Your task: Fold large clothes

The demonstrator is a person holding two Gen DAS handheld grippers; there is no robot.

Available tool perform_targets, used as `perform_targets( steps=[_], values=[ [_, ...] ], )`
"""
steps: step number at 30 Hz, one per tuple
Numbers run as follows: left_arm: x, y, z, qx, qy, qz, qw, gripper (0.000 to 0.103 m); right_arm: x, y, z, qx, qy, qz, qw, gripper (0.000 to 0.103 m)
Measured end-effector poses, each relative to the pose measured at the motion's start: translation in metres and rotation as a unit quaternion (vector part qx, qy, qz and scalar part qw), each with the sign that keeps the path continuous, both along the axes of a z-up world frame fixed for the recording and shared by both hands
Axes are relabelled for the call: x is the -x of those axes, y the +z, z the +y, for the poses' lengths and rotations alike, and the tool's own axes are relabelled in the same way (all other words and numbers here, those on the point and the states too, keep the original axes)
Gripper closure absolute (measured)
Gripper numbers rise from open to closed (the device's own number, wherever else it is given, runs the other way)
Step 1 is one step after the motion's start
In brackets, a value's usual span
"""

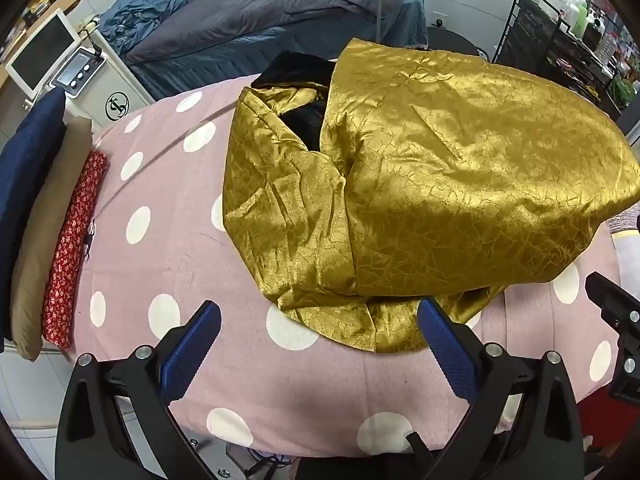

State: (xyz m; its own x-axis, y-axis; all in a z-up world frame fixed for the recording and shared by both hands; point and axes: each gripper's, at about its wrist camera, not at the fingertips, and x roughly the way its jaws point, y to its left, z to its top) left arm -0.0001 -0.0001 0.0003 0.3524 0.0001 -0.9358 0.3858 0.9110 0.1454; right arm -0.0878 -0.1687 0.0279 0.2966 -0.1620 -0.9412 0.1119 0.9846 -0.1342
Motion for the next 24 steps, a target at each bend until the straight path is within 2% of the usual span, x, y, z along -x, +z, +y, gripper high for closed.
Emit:
perform_targets(
  steps=[24],
  values=[
    [0.0022,-0.0034,-0.002,0.006,-0.007,0.009,0.9999,0.006,0.003,0.0013,-0.0022,0.0,0.002,0.002,1.0,0.01]
  ],
)
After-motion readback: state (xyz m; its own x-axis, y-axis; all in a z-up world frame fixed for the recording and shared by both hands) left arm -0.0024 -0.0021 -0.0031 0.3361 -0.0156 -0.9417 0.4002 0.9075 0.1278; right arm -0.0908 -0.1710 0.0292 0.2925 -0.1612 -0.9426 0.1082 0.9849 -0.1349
